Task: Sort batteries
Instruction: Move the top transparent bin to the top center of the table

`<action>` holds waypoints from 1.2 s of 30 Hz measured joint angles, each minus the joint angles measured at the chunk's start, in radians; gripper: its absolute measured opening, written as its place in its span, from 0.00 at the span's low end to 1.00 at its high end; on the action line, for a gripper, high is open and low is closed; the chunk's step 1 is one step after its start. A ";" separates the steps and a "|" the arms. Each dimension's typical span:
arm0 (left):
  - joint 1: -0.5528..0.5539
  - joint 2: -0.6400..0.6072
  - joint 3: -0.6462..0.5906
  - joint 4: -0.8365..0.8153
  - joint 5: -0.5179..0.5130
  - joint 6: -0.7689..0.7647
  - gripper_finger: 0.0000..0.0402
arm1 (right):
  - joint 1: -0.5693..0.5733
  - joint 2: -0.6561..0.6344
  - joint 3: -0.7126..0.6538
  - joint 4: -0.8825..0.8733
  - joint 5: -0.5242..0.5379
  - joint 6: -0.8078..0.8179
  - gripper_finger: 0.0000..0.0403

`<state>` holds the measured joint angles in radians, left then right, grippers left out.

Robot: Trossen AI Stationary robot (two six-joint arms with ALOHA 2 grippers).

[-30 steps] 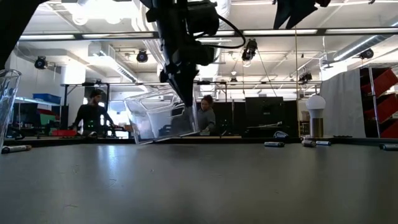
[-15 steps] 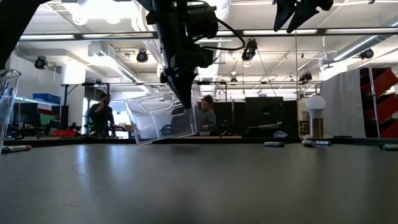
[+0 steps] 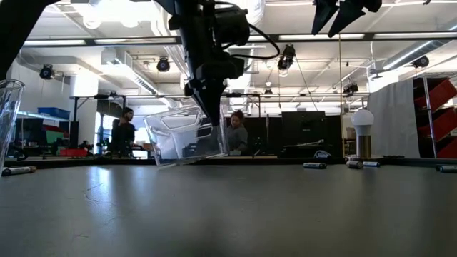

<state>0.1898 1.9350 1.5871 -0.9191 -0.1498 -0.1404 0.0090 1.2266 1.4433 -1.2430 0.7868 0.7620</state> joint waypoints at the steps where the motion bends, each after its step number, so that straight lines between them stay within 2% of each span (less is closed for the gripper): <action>1: 0.000 0.000 0.000 0.001 -0.001 0.006 0.05 | 0.000 0.000 0.000 0.000 0.000 0.001 0.63; 15: 0.000 -0.002 0.000 0.012 0.001 0.010 0.07 | 0.000 0.000 0.000 0.000 0.002 0.015 0.61; 23: 0.000 -0.002 0.000 0.036 0.063 -0.004 0.07 | 0.000 0.000 0.000 0.000 0.001 0.016 0.63; 36: 0.000 -0.002 0.015 0.057 0.114 -0.036 0.07 | 0.000 0.000 0.000 0.000 0.001 0.013 0.61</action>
<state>0.1900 1.9335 1.6025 -0.8623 -0.0359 -0.1769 0.0090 1.2266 1.4433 -1.2434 0.7880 0.7750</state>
